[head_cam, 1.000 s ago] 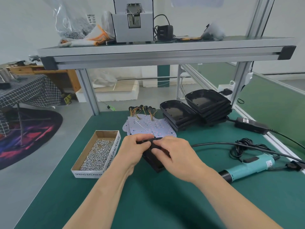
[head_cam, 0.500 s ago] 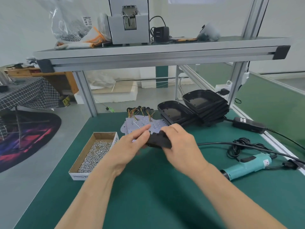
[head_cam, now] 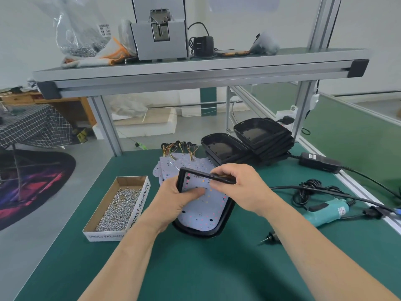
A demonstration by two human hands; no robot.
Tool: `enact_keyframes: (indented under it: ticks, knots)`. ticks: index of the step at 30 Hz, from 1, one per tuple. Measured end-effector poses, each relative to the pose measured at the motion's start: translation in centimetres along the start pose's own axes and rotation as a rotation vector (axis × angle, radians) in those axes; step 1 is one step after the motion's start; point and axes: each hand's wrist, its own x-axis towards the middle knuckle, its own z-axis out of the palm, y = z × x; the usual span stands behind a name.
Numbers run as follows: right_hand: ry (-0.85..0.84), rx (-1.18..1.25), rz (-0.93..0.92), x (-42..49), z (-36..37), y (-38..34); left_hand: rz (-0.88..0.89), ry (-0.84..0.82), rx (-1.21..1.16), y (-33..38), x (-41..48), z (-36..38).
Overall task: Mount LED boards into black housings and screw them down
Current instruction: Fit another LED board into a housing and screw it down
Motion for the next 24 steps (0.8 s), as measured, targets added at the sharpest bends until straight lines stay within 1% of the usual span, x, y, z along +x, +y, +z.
enact_keyframes:
  ticks: [2,5,9,13,17,18,20,22,24]
  knots:
    - [-0.023,0.029,0.049,0.2,-0.3,0.3,-0.017,-0.005,-0.010,-0.1,0.2,0.0]
    - [-0.077,0.151,0.132,0.6,-0.6,0.5,-0.078,-0.034,-0.029,-0.6,0.4,-0.2]
    - [-0.102,0.141,0.117,0.8,-0.5,0.7,-0.101,-0.037,-0.075,-1.5,0.3,0.1]
    - [-0.141,0.194,0.126,1.4,-0.6,1.3,-0.123,0.008,-0.163,-2.1,0.3,0.9]
    - [-0.151,0.214,0.194,2.2,-0.6,2.4,-0.188,0.053,-0.200,-2.4,0.8,1.5]
    - [-0.132,0.203,0.205,2.5,-0.5,2.8,-0.217,0.072,-0.216,-2.5,1.0,1.6]
    - [-0.041,0.142,0.207,2.9,-0.1,3.4,-0.301,0.147,-0.281,-2.8,1.5,2.1]
    - [0.111,0.020,0.210,2.8,0.8,4.1,-0.401,0.244,-0.322,-3.2,2.0,2.2]
    - [0.301,-0.126,0.185,1.8,1.8,4.7,-0.476,0.307,-0.319,-3.7,2.4,2.0]
